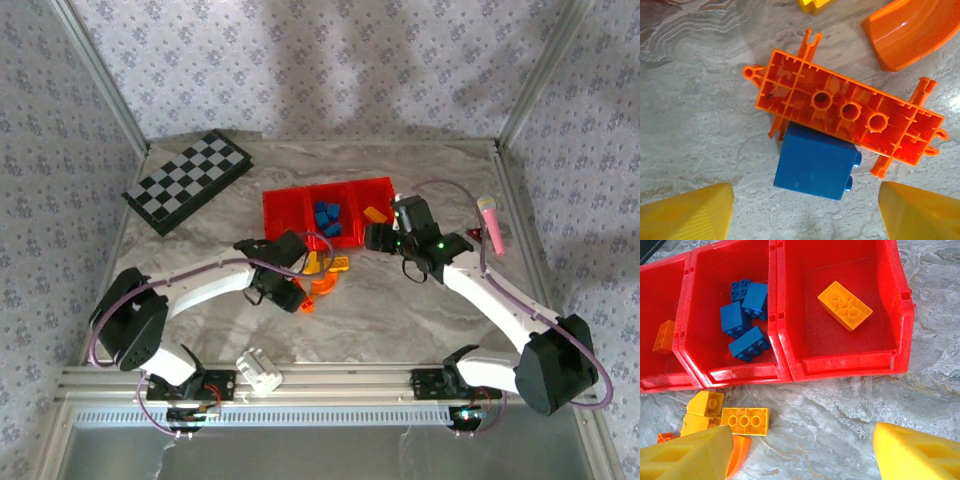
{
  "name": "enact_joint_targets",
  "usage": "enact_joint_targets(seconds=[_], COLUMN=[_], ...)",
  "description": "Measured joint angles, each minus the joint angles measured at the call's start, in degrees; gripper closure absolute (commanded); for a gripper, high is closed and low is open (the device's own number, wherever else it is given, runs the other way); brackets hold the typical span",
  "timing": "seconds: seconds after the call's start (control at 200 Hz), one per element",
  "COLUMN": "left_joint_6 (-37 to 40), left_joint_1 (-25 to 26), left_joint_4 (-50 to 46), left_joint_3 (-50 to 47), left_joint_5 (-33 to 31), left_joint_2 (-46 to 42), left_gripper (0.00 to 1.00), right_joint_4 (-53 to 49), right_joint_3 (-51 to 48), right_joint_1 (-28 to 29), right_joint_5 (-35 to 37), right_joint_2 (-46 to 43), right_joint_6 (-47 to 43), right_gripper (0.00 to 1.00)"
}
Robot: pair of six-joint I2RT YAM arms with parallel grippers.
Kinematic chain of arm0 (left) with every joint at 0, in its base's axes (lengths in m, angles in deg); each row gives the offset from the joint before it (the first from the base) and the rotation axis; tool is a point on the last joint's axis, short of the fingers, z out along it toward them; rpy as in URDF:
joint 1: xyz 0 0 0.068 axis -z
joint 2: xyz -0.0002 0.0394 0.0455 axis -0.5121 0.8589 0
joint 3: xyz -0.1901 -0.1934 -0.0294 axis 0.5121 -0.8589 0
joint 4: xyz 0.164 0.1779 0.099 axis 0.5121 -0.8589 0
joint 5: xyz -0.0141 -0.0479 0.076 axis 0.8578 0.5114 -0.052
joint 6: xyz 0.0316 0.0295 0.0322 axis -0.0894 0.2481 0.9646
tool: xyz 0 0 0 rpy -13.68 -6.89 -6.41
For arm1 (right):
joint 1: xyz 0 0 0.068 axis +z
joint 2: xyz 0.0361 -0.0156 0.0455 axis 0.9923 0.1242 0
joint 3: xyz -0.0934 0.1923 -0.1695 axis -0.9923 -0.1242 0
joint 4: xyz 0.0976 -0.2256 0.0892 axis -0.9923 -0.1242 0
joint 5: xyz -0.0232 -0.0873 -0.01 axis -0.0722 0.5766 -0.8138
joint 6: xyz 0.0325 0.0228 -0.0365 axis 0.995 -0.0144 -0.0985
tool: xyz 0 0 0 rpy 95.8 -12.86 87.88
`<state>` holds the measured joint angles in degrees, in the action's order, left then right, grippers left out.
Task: Sort the legos into containers by color
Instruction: Pick up the lego from the middle-left of the table.
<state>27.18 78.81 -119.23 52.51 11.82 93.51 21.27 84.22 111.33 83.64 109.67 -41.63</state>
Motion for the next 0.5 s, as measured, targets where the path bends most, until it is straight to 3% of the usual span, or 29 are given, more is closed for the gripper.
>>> enact_joint_targets(seconds=[0.235,0.5], left_joint_6=[0.81,1.84], left_joint_1=[0.09,-0.52], left_joint_4=[0.70,0.85], left_joint_3=[0.31,1.14], left_joint_5=[-0.02,0.22], left_joint_2=[4.57,7.63], left_gripper=[0.30,0.43], right_joint_4=[-0.04,-0.74], right_joint_3=[-1.14,-1.90], right_joint_1=[-0.11,-0.76], right_joint_5=[-0.22,-0.70], right_joint_2=[0.00,-0.63], right_joint_6=[0.00,0.26], right_gripper=[0.24,0.24])
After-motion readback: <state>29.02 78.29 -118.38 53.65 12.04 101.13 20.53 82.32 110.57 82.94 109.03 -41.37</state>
